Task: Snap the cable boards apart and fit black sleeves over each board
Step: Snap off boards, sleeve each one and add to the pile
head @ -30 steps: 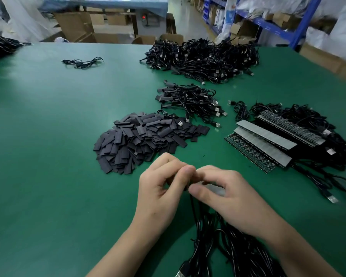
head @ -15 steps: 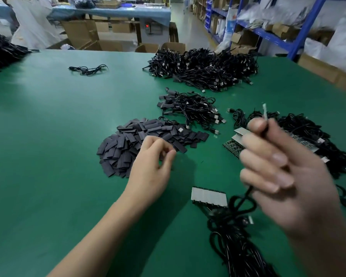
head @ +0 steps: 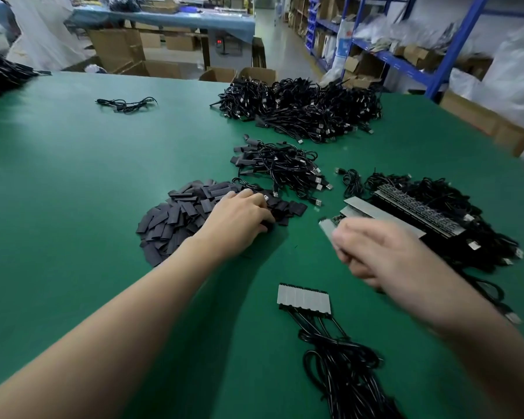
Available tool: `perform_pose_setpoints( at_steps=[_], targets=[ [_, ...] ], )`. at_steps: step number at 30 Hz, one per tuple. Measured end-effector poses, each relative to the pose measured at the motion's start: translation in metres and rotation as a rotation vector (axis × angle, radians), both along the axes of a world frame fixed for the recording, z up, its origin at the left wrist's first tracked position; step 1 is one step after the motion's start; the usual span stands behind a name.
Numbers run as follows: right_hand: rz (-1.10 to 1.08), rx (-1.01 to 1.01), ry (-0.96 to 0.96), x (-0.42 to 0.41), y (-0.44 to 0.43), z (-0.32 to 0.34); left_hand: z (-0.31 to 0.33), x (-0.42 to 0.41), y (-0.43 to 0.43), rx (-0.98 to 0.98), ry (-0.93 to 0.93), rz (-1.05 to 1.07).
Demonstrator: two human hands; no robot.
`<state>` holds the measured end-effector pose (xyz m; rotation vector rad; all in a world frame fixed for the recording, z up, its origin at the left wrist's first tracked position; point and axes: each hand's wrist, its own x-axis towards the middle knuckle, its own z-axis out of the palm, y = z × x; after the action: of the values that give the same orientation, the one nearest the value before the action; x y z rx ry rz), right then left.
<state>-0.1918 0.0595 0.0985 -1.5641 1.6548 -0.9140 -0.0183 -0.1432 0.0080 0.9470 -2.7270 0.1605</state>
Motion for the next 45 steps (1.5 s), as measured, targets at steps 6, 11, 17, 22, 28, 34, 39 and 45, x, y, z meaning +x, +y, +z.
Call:
perform_pose_setpoints(
  at_steps=[6,11,17,22,28,34,39,45],
  targets=[
    [-0.032,0.091,0.134,0.011,-0.017,-0.044,0.006,0.002,0.005,0.029,0.057,0.022],
    [-0.141,-0.039,0.045,0.017,-0.026,-0.064,0.004,0.014,0.045,0.564,0.724,0.056],
    [-0.100,-0.087,-0.167,0.019,-0.023,-0.076,-0.012,0.039,0.095,1.041,0.909,-0.123],
    [-0.043,-0.071,-0.262,0.023,-0.019,-0.080,-0.011,0.039,0.106,0.923,0.893,-0.110],
    [-0.033,-0.058,-0.212,0.025,-0.016,-0.081,-0.011,0.040,0.111,0.518,0.791,-0.079],
    [-0.050,-0.081,-0.123,0.018,-0.012,-0.075,-0.012,0.044,0.107,0.520,0.881,-0.038],
    [0.017,-0.097,0.037,0.018,-0.009,-0.074,-0.012,0.044,0.106,0.509,0.893,-0.027],
    [0.072,-0.059,0.060,0.020,-0.008,-0.073,-0.013,0.045,0.106,0.461,0.864,-0.041]
  ],
)
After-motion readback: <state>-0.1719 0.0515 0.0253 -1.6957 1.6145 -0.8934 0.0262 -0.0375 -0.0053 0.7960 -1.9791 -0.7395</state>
